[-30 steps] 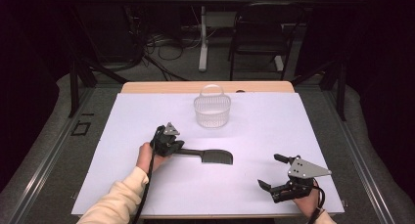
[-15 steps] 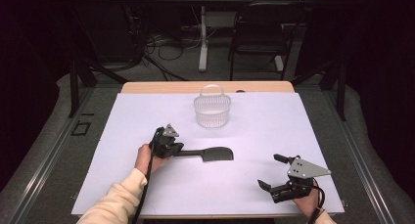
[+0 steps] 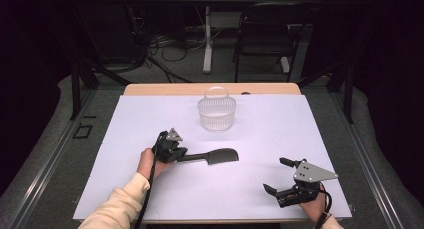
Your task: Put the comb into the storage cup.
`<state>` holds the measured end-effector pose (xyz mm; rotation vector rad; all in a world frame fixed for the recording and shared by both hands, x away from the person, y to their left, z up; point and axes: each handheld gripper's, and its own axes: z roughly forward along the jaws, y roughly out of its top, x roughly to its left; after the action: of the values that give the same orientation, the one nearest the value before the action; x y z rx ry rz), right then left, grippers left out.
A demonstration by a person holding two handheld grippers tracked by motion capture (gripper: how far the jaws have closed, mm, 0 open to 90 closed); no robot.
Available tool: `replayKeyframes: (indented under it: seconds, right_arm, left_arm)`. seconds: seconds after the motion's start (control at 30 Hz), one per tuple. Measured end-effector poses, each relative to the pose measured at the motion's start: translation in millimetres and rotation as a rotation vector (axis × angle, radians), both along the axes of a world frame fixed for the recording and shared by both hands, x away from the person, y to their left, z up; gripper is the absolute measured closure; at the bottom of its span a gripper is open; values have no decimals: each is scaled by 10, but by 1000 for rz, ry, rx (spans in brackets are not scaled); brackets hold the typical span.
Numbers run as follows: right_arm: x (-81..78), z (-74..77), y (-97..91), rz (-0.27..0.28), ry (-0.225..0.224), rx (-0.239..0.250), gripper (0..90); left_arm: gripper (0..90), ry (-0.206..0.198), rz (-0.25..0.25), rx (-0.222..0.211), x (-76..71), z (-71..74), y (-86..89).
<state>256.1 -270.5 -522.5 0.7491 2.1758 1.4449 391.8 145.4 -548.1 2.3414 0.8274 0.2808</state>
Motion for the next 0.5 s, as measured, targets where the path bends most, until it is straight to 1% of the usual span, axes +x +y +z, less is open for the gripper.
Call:
replayKeyframes:
  seconds: [0.43,0.5]
  right_arm:
    - [-1,-3,6,0,7,4,0]
    - [3,-4,4,1,2,2,0]
  left_arm:
    - [883,9,-2,-2,-18,6,4]
    - [876,10,-1,-7,-19,7,8]
